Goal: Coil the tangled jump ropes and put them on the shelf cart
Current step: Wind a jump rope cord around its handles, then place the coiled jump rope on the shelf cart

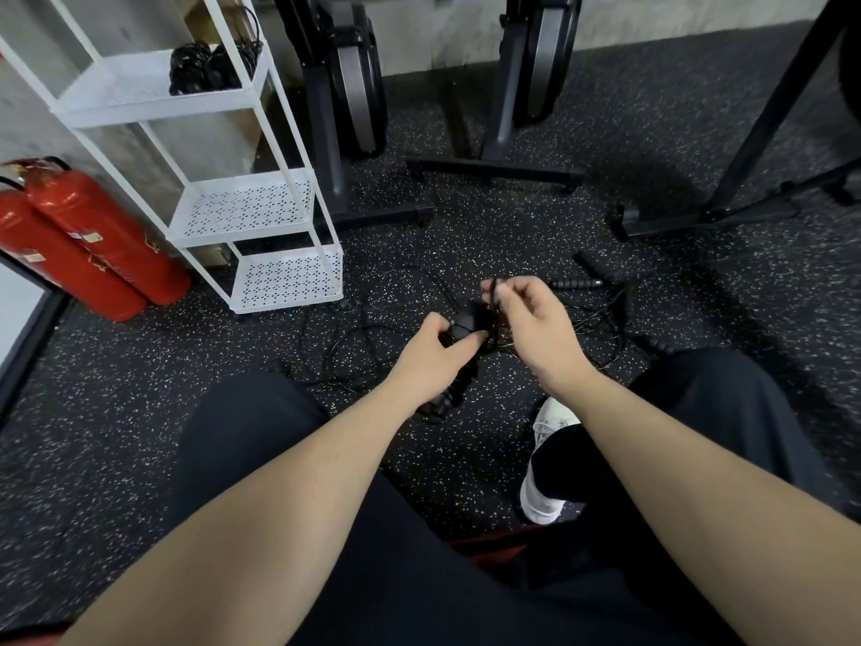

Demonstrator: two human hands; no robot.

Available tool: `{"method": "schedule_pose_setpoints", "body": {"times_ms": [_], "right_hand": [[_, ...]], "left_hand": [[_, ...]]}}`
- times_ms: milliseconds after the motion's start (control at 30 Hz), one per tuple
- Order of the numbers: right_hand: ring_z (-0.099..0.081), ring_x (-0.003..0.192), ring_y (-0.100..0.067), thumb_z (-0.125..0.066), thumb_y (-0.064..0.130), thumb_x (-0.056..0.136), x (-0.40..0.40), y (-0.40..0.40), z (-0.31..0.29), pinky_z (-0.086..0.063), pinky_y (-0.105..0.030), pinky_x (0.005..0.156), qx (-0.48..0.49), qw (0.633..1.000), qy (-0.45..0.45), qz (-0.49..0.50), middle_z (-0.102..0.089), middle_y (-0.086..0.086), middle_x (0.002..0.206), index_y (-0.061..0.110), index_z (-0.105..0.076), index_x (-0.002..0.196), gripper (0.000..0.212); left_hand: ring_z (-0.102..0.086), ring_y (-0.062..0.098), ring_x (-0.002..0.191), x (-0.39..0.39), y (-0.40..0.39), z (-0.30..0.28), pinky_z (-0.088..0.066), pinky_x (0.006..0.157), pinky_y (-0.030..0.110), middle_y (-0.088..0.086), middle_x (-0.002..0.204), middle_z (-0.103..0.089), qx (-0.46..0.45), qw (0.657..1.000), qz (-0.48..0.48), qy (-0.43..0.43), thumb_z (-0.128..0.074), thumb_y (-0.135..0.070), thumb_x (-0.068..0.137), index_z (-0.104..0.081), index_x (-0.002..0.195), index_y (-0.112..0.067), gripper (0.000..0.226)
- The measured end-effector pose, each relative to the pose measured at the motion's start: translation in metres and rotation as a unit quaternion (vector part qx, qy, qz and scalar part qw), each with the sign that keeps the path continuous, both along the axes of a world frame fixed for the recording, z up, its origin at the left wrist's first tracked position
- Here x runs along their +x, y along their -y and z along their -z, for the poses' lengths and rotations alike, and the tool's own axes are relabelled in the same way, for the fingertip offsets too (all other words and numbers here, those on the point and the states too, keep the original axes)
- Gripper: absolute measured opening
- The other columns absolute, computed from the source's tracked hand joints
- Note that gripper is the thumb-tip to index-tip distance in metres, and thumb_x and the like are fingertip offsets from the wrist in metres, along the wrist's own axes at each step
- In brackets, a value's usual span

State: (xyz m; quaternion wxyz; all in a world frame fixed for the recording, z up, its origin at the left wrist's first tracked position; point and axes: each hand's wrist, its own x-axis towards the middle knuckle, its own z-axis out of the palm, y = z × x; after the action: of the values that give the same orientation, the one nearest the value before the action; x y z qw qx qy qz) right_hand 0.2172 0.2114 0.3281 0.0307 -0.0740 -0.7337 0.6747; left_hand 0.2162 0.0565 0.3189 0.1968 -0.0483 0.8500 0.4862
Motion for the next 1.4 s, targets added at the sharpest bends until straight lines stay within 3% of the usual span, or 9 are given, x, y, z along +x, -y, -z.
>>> {"method": "schedule_pose_setpoints", "body": {"times_ms": [200,267,367,500,600,800,1033,1267,1400], "right_hand": [[-0.069,0.097,-0.014,-0.051,0.019,0.107,-0.005,-0.002,-0.009,-0.050,-0.040,0.100,-0.216,0.973,0.033,0.077,-0.076,-0.002,0.113,0.019,-0.060,0.095,0.014],[-0.070,0.102,-0.016,-0.054,0.022,0.105,-0.007,-0.004,-0.012,-0.051,-0.039,0.100,-0.198,0.977,0.041,0.073,-0.076,0.000,0.114,0.022,-0.061,0.096,0.011],[-0.066,0.114,-0.016,-0.056,0.036,0.104,-0.009,-0.009,-0.018,-0.053,-0.034,0.095,-0.165,0.979,0.082,0.082,-0.072,0.008,0.120,0.027,-0.060,0.110,0.011],[-0.064,0.101,-0.016,-0.058,0.033,0.102,-0.010,-0.003,-0.026,-0.050,-0.041,0.098,-0.087,0.987,0.125,0.048,-0.067,0.003,0.122,0.028,-0.063,0.110,0.011],[-0.067,0.088,-0.016,-0.061,0.038,0.100,-0.011,0.015,-0.041,-0.055,-0.037,0.082,-0.092,0.987,0.134,-0.012,-0.070,0.001,0.117,0.029,-0.065,0.113,0.017],[-0.073,0.100,-0.023,-0.075,0.030,0.091,-0.036,0.061,-0.085,-0.059,-0.035,0.068,-0.134,0.975,0.131,-0.121,-0.069,-0.003,0.122,0.033,-0.048,0.138,0.054],[-0.071,0.108,-0.028,-0.077,0.020,0.089,-0.082,0.121,-0.140,-0.058,-0.036,0.069,-0.210,0.968,0.094,-0.100,-0.069,-0.008,0.127,0.025,-0.047,0.144,0.063],[-0.070,0.105,-0.026,-0.075,0.026,0.092,-0.116,0.167,-0.183,-0.055,-0.041,0.087,-0.199,0.970,0.079,-0.118,-0.072,-0.006,0.117,0.036,-0.048,0.134,0.051],[-0.073,0.097,-0.020,-0.075,0.030,0.092,-0.137,0.197,-0.188,-0.053,-0.031,0.072,-0.165,0.972,0.078,-0.150,-0.074,-0.001,0.116,0.041,-0.043,0.140,0.059]], "left_hand": [[-0.066,0.011,0.097,-0.009,-0.005,-0.003,-0.052,0.081,0.032,-0.008,0.108,-0.069,0.066,0.997,-0.011,0.034,-0.068,-0.059,0.090,-0.056,0.108,-0.030,0.036],[-0.071,0.019,0.096,-0.010,-0.006,-0.002,-0.059,0.085,0.041,-0.002,0.111,-0.072,0.101,0.992,-0.027,0.069,-0.070,-0.063,0.087,-0.058,0.114,-0.029,0.045],[-0.075,0.024,0.085,-0.013,-0.005,-0.008,-0.061,0.068,0.035,0.006,0.110,-0.073,0.161,0.979,-0.062,0.112,-0.067,-0.058,0.092,-0.056,0.125,-0.023,0.049],[-0.075,0.032,0.091,-0.028,0.004,-0.026,-0.061,0.078,0.044,0.014,0.114,-0.075,0.295,0.933,-0.126,0.160,-0.064,-0.053,0.096,-0.061,0.127,-0.018,0.047],[-0.075,0.030,0.082,-0.041,0.015,-0.050,-0.061,0.071,0.037,0.012,0.107,-0.077,0.352,0.907,-0.168,0.160,-0.055,-0.052,0.101,-0.070,0.119,-0.017,0.042],[-0.075,0.031,0.102,-0.063,0.047,-0.094,-0.058,0.097,0.048,0.012,0.113,-0.077,0.375,0.896,-0.205,0.118,-0.056,-0.062,0.097,-0.071,0.125,-0.017,0.055],[-0.076,0.028,0.101,-0.096,0.103,-0.154,-0.060,0.092,0.048,0.008,0.111,-0.078,0.359,0.908,-0.210,0.040,-0.053,-0.076,0.090,-0.068,0.127,-0.021,0.068],[-0.073,0.026,0.104,-0.103,0.164,-0.186,-0.061,0.089,0.042,0.009,0.109,-0.078,0.370,0.914,-0.167,-0.020,-0.072,-0.020,0.096,-0.064,0.126,-0.017,0.032],[-0.076,0.023,0.094,-0.116,0.188,-0.188,-0.061,0.080,0.034,0.015,0.110,-0.076,0.380,0.904,-0.188,-0.059,-0.075,-0.004,0.091,-0.059,0.129,-0.014,0.043]]}}
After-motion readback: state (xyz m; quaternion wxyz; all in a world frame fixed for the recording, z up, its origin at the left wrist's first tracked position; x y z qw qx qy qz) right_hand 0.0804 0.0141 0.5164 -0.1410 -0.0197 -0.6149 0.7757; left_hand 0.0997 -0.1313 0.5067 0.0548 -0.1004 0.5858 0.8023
